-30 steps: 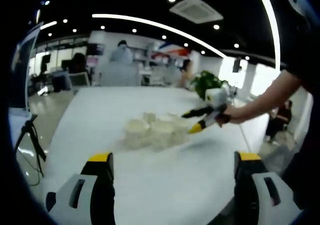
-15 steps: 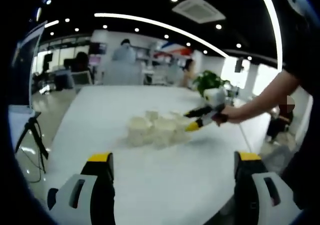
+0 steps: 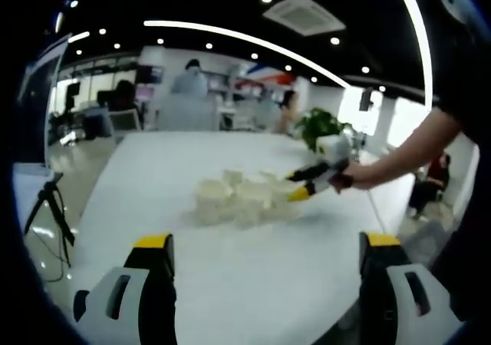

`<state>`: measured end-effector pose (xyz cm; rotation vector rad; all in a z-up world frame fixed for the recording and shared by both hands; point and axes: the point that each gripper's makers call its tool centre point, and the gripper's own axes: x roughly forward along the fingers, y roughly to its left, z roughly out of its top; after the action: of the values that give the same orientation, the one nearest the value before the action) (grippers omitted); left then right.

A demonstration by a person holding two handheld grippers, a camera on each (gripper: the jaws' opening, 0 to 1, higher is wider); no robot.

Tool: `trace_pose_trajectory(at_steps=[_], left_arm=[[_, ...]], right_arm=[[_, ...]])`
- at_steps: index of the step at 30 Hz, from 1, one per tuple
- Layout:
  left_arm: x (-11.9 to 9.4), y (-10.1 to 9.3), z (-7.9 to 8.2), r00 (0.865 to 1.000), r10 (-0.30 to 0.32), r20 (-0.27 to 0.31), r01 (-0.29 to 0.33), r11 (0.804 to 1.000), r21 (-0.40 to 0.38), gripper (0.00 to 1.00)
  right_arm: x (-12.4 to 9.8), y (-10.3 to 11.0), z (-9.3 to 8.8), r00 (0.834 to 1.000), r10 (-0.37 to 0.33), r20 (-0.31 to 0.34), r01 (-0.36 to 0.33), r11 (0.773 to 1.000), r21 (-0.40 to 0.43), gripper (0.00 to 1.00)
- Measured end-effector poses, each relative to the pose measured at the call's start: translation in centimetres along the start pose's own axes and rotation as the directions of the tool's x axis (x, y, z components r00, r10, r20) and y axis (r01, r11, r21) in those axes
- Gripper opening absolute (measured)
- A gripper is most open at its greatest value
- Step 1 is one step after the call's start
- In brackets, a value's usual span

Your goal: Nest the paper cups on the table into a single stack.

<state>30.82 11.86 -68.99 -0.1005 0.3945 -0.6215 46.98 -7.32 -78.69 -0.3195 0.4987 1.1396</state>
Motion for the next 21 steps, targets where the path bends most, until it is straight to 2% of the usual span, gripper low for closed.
trace_pose_trajectory(at_steps=[7, 21], left_arm=[[0.3, -0.3, -0.3, 1.0, -0.008, -0.001, 0.008, 1.0, 0.009, 1.0], [-0.1, -0.3, -1.2, 0.999, -0.021, -0.024, 0.022, 0.999, 0.045, 1.0]], right_arm=[[-1.3, 0.2, 0.4, 1.0, -0.015, 0.011, 0.015, 1.0, 0.002, 0.4], [-4.2, 3.1, 4.4, 0.995, -0.01, 0.102, 0.013, 0.999, -0.029, 0.39]])
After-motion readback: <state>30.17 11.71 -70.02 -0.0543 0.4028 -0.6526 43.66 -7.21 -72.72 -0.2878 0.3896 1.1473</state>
